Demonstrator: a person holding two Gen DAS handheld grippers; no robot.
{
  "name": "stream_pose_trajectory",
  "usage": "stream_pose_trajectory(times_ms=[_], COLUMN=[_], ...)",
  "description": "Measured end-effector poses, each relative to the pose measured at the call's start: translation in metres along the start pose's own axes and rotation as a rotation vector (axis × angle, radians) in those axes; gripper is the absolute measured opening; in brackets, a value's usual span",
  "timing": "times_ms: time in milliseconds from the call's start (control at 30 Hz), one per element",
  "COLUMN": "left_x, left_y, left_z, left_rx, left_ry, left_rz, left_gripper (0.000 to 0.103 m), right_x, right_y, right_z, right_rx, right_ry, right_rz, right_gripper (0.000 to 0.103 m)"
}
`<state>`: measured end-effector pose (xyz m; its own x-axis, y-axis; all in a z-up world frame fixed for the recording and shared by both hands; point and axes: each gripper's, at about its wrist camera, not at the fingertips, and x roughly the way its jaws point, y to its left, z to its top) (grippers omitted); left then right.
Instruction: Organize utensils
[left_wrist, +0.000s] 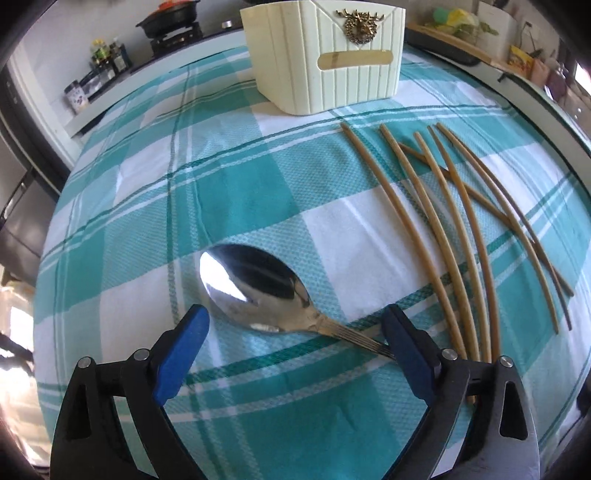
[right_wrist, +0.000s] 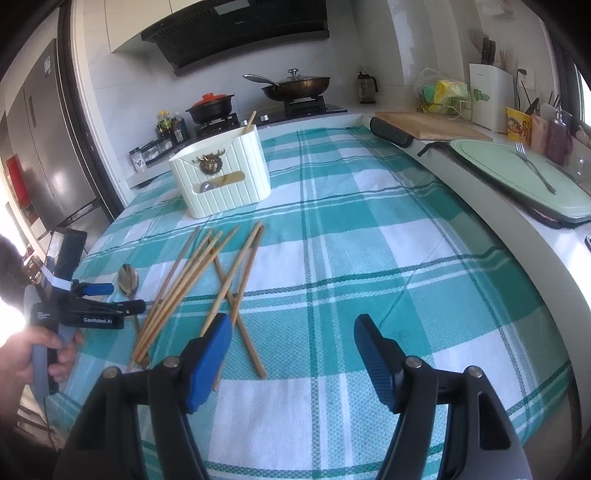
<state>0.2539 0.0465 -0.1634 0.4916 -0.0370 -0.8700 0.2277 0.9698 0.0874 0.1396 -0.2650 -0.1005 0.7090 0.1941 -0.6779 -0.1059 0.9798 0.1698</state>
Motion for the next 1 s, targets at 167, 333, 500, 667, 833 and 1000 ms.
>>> stream_pose_trajectory(times_ms=[167,333,500,667,833,1000], left_x=[0.013,0.029,0.028,0.009,0.006,-0.003], left_y=[0.001,-0.021,-0.022,-0.014,-0.029,-0.029], left_z=[0.025,0.061,0.075,0.044,0.023,0.016], left_rx=[0.004,0.060,0.056,0.011,-0.012,0.034], left_ry=[-0.036,-0.094,-0.089,-0.063,-0.031,0.018], left_rz=[-0.077,-0.135,-0.123,-0.086,-0.010,-0.005], left_gripper=[0.066,0.044,0.048,0.075,0.076,0.076], right_x=[0.008,0.011,0.007,0.006,0.021,0.011], right_y=[0.010,0.021,0.017,0.003,0.003,0.014], right_z=[0.002,0.002,0.005,0.003,0.003,0.012], right_rx=[-0.004,-0.040,-0.036,-0.005,0.017,-0.031], right_ry=[0.018,0.034,0.028,0.035,0.075,0.023], right_rz=[0.025,0.028,0.013,-0.012,0.022,0.018], right_gripper=[0.070,0.070,0.070,0.070,0.070,0.070])
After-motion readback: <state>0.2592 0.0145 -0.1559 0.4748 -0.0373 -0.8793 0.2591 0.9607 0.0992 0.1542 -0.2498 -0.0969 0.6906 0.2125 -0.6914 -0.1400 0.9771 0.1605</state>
